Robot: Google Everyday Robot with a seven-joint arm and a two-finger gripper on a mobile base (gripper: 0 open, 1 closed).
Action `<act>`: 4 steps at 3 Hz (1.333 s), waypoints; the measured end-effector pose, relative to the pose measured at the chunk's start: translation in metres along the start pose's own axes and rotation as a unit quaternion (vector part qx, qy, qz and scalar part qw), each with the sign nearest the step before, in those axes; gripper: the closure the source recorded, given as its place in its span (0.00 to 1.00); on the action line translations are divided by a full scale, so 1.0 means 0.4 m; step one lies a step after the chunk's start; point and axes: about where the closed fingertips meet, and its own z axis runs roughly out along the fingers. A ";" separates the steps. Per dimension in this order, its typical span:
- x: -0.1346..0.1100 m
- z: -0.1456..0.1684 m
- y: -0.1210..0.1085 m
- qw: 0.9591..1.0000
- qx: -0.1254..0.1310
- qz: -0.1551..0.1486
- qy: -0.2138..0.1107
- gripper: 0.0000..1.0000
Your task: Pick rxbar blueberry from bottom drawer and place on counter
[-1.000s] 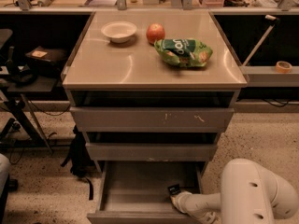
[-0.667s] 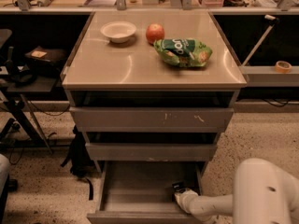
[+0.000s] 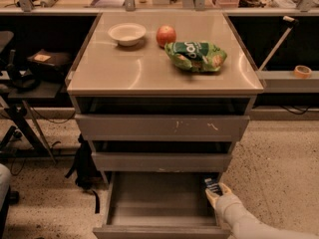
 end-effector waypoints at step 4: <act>-0.352 -0.418 -0.190 0.988 0.094 -0.045 -0.114 1.00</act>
Offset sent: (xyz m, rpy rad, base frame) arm -0.0059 -0.0319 0.0730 0.0068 -0.0691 -0.0015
